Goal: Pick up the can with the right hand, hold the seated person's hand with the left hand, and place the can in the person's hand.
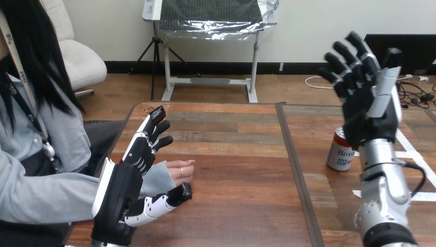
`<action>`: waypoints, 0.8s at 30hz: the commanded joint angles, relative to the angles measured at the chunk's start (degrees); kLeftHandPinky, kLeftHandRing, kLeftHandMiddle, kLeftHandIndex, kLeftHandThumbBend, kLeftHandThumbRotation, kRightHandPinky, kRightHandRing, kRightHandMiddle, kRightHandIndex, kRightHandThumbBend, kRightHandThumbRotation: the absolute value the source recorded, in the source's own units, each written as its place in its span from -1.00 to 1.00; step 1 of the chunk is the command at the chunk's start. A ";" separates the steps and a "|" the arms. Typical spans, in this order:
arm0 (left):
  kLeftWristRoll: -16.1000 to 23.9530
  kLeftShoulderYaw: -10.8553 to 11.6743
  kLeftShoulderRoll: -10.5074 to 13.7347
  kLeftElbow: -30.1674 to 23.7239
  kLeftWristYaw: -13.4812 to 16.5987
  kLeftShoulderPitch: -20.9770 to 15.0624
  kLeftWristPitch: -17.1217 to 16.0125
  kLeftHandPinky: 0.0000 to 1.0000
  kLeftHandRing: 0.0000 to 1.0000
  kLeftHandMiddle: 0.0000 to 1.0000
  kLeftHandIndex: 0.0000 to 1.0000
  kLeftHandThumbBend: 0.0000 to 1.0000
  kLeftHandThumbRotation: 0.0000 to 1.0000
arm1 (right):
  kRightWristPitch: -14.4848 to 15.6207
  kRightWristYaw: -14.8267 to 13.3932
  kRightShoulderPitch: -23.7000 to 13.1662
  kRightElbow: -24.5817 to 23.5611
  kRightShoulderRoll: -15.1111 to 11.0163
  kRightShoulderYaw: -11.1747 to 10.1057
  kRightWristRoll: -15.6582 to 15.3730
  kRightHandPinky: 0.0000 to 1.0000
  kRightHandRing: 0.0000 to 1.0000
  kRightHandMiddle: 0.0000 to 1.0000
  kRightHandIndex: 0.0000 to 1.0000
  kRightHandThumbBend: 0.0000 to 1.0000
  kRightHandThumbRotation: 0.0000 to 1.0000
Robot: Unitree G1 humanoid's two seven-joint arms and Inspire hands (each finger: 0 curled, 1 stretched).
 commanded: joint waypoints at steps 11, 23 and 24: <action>0.02 -0.29 -0.98 0.35 0.12 -3.90 -1.68 0.68 0.84 0.89 0.85 1.00 0.11 | 1.82 0.24 2.59 -7.51 4.88 2.01 -0.68 0.56 0.70 0.73 0.77 1.00 0.66; -2.16 -0.80 -1.15 -0.12 -1.71 -3.70 -1.02 0.70 0.86 0.91 0.87 1.00 0.06 | 2.56 -2.85 4.34 -10.67 8.44 3.66 -1.83 0.37 0.52 0.57 0.59 1.00 0.47; -2.33 -0.80 -1.16 -0.15 -1.86 -3.67 -1.00 0.71 0.86 0.91 0.87 1.00 0.06 | 3.33 -3.32 4.52 -11.48 9.02 3.68 -1.51 0.34 0.49 0.55 0.58 1.00 0.45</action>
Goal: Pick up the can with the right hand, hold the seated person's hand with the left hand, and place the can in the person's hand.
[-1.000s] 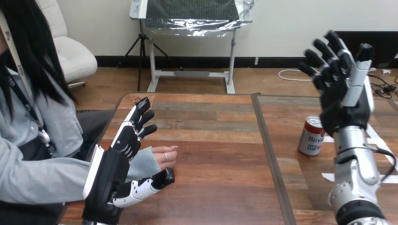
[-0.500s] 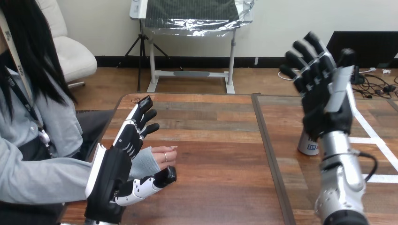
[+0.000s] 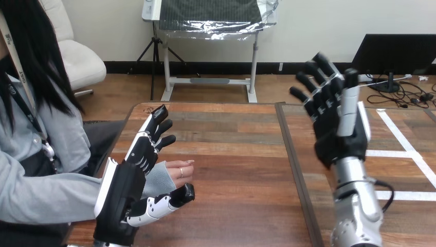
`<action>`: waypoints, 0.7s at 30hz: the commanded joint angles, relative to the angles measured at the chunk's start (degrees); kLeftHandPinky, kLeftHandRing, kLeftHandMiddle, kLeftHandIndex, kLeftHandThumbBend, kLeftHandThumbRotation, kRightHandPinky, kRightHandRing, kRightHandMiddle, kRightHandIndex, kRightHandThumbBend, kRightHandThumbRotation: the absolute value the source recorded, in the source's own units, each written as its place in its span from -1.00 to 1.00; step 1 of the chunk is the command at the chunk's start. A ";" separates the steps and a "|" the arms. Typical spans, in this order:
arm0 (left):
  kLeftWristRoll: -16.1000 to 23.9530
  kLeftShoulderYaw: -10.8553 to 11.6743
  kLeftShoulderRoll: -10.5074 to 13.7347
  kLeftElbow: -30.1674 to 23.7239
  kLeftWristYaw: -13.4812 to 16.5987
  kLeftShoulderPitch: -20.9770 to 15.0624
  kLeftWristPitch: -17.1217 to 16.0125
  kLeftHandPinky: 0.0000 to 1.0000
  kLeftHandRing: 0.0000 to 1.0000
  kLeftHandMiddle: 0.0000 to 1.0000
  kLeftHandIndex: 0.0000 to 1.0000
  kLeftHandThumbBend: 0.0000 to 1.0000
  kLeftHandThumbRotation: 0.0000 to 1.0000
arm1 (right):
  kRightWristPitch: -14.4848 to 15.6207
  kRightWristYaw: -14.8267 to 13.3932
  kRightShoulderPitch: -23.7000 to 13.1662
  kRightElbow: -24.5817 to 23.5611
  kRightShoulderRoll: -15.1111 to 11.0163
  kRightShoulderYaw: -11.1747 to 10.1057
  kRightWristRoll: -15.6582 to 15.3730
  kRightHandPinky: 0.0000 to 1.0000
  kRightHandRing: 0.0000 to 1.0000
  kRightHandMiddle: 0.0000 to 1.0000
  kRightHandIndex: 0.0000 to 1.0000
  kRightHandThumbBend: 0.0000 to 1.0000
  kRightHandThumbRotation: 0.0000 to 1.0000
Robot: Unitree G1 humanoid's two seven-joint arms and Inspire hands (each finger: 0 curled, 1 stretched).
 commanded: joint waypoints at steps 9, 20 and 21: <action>-0.82 -0.14 -0.58 -0.11 -0.39 -3.49 -0.98 0.71 0.85 0.90 0.87 1.00 0.06 | 9.06 -1.32 -0.85 -9.77 4.27 0.12 5.21 -0.68 -0.60 -0.46 -0.33 0.54 -0.44; -0.86 -0.06 -0.59 0.05 -0.36 -3.32 -1.31 0.69 0.84 0.90 0.86 1.00 0.08 | 12.63 -2.45 0.58 -11.30 4.81 -0.10 5.87 -0.98 -0.97 -0.96 -0.95 -0.34 -0.96; -0.62 0.04 -0.56 0.20 -0.22 -3.37 -1.56 0.69 0.84 0.90 0.86 1.00 0.09 | 13.46 -2.11 0.69 -11.51 4.79 -0.24 6.32 -0.99 -0.98 -0.98 -0.97 -0.39 -0.98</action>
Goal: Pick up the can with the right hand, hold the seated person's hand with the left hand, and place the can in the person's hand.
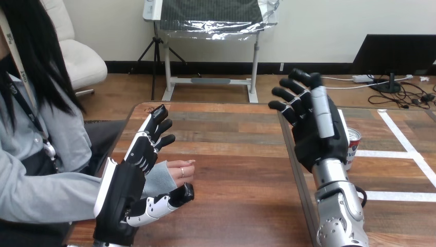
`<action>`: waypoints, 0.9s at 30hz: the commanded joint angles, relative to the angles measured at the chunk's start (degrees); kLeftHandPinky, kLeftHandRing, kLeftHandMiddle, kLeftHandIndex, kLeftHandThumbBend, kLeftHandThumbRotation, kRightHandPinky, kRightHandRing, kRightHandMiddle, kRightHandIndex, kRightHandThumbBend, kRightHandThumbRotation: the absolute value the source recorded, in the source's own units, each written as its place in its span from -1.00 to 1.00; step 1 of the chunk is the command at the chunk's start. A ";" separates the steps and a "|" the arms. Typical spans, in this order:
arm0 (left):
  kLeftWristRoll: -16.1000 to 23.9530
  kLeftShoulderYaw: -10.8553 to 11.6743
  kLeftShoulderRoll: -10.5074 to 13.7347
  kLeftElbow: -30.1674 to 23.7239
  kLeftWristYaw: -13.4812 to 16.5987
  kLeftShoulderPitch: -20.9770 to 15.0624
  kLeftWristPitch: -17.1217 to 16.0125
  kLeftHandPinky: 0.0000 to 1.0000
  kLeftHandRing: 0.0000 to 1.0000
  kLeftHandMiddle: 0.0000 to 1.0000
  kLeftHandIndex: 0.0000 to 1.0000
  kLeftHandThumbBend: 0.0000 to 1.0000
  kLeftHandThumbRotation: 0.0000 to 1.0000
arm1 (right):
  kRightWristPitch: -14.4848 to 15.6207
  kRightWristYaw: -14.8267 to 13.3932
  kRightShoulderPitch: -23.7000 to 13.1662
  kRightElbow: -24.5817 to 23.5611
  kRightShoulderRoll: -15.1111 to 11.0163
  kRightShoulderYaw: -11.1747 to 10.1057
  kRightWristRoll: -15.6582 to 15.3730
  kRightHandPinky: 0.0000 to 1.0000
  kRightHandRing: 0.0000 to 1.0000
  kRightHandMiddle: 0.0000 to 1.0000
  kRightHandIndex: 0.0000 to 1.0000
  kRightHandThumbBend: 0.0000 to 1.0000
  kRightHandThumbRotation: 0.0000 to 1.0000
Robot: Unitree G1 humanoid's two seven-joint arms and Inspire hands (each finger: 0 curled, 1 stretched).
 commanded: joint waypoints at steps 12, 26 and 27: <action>-1.43 -0.32 -0.43 -0.09 -0.71 -3.14 -0.77 0.72 0.86 0.90 0.86 1.00 0.06 | 6.62 3.68 -0.23 -5.66 -1.79 -0.69 3.44 -1.00 -1.00 -0.99 -0.99 -0.41 -1.00; 0.21 0.32 -0.33 0.23 0.24 -3.23 -1.54 0.71 0.84 0.89 0.86 1.00 0.09 | 4.73 8.77 2.53 -9.64 -6.83 4.41 -4.78 -0.30 0.09 0.13 0.16 0.39 -0.45; 0.03 0.26 -0.35 0.28 0.14 -3.23 -1.50 0.71 0.84 0.90 0.86 1.00 0.09 | 3.76 8.53 2.75 -9.77 -7.46 5.05 -6.25 -0.06 0.27 0.30 0.33 0.42 -0.39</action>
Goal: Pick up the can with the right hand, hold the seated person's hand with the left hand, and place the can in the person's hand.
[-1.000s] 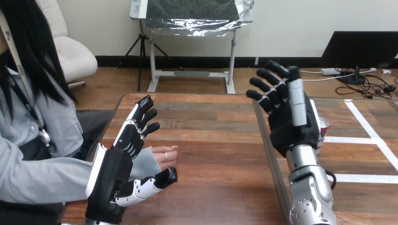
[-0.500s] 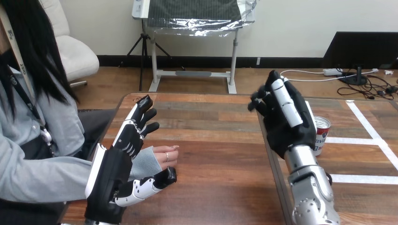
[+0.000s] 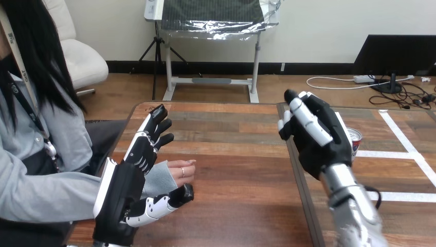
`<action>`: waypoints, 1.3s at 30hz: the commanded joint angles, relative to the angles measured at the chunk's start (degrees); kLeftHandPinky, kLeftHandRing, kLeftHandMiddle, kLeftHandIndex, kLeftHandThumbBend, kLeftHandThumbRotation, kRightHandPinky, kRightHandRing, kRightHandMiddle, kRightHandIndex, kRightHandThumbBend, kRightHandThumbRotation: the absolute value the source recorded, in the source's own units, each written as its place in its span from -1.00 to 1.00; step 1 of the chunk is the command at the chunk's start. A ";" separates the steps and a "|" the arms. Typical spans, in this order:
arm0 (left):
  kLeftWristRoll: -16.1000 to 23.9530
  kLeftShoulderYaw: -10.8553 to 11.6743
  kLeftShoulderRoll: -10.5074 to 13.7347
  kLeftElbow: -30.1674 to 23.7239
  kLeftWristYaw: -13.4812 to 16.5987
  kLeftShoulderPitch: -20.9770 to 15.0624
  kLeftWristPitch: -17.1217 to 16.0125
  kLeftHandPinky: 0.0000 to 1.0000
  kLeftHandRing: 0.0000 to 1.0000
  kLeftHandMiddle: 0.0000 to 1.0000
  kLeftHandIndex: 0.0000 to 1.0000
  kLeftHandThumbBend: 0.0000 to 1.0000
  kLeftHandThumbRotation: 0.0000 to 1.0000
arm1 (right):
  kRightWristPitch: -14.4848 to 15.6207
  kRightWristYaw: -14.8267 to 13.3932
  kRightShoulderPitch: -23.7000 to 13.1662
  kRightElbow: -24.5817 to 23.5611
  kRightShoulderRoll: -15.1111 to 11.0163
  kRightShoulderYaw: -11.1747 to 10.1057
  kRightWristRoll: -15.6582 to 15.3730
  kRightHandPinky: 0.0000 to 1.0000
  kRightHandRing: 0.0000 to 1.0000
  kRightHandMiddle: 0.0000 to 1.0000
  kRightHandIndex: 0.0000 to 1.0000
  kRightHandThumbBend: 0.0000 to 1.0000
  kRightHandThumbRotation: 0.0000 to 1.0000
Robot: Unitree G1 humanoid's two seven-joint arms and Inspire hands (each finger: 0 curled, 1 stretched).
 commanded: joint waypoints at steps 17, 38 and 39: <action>-0.96 -0.30 -0.70 0.37 -0.23 -3.37 -0.82 0.72 0.85 0.90 0.86 1.00 0.07 | -22.09 -2.86 -0.57 0.50 -8.40 5.46 -16.59 0.99 0.99 0.99 0.99 1.00 0.35; -0.97 -0.38 -0.72 0.00 -0.55 -3.21 -0.87 0.74 0.86 0.91 0.88 1.00 0.07 | -44.52 -30.88 -2.03 11.88 -12.00 5.60 -33.43 1.00 1.00 1.00 1.00 1.00 0.27; -0.83 -0.30 -0.72 0.04 -0.45 -3.23 -0.95 0.74 0.86 0.91 0.88 1.00 0.07 | -45.19 -31.84 -2.16 12.40 -12.25 5.59 -33.81 1.00 1.00 1.00 1.00 1.00 0.27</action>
